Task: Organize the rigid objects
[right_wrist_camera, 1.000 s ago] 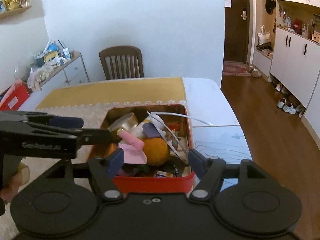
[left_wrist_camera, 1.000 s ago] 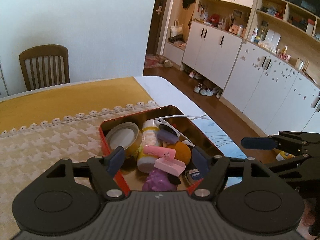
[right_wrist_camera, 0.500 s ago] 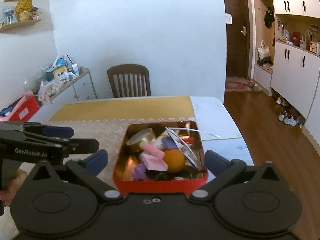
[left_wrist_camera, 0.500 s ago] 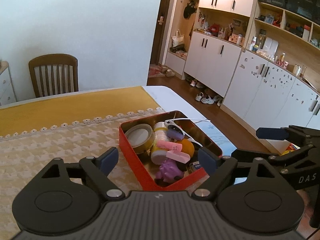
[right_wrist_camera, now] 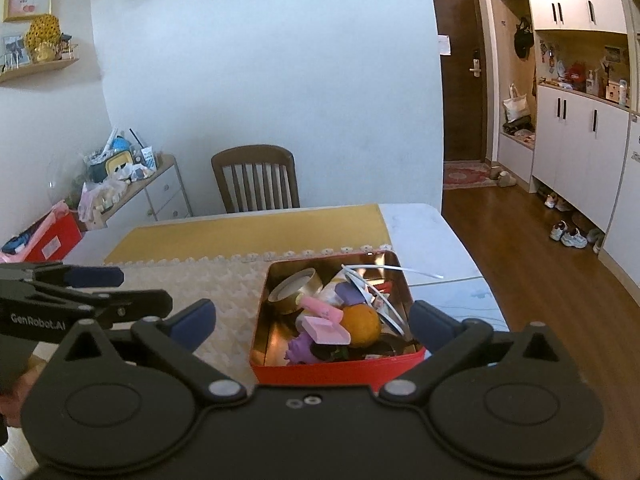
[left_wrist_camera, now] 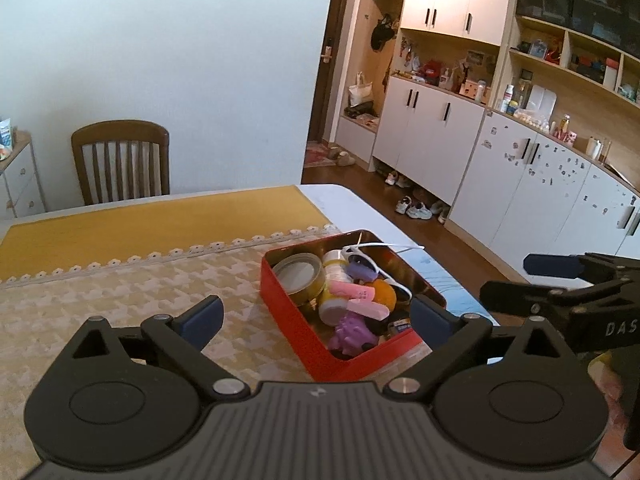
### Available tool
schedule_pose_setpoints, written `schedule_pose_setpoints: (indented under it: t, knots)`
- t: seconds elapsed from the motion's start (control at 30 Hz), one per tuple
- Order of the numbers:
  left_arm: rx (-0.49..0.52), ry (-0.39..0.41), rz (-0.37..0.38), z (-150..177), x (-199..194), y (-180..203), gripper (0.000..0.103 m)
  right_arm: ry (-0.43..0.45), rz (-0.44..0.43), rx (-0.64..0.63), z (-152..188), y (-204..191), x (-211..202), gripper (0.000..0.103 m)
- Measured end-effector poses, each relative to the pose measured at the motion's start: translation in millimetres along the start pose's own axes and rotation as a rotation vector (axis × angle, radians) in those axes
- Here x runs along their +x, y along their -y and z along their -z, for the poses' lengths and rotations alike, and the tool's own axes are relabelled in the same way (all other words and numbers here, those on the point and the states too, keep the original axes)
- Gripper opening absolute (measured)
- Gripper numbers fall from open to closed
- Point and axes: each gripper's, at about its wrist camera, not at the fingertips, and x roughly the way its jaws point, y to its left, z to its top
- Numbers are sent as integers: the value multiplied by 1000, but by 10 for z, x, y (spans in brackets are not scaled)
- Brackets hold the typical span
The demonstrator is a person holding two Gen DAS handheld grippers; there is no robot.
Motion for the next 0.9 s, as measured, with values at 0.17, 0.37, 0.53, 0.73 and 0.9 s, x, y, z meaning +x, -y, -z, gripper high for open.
schedule_pose_setpoints:
  t: [0.17,0.37,0.53,0.73,0.9]
  knots:
    - [-7,2,-11,24,-86,-23,100,12,10,11,-3,-48,-38,103]
    - [3,-13,-31,42,-128,-22,100,9,14,23,23,-97,-60,103]
    - [7,-14,-44,34,-153,-30,100,19,23,34,19,-98,-76,103]
    - [19,-9,-40,29,-190,10,100,19,17,35,14,-119,-94,103]
    - [26,-7,-49,36,-206,28,100,20,23,37,16,-101,-115,103]
